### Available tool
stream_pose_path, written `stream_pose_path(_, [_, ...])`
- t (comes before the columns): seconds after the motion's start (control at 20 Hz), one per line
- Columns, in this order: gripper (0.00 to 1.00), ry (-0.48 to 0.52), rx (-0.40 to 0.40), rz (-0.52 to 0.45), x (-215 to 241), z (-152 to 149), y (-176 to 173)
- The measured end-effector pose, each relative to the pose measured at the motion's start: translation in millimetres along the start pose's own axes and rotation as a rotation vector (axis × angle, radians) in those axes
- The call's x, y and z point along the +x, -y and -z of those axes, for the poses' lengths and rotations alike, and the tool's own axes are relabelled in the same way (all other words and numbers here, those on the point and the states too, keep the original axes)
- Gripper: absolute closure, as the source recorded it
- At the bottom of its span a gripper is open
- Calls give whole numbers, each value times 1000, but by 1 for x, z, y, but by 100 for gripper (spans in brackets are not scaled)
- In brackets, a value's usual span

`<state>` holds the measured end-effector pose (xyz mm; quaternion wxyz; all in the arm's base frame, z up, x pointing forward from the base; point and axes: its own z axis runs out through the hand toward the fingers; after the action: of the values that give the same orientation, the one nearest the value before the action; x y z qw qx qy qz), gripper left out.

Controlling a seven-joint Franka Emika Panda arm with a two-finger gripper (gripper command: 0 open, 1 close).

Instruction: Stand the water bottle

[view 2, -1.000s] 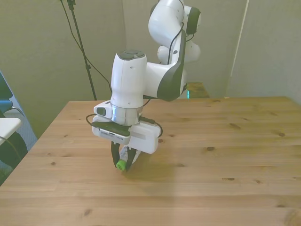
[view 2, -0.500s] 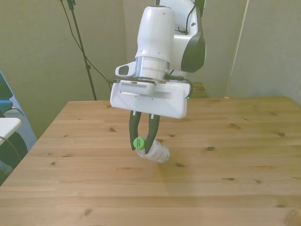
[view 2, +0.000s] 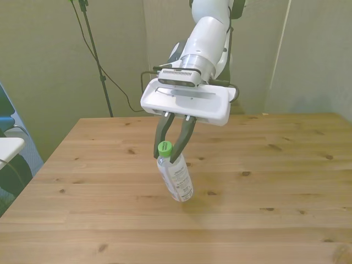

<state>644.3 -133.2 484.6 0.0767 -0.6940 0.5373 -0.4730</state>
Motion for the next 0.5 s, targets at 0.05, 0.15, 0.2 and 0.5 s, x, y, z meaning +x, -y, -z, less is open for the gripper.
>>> stream_pose_path(0.05, [100,-4,4,0,-5,2,2])
stream_pose_path(0.15, [100,-11,32,-3,-17,4,2])
stream_pose_path(0.2, [100,-17,49,-2,-22,4,2])
stream_pose_path(0.5, [100,-101,160,7,-52,8,9])
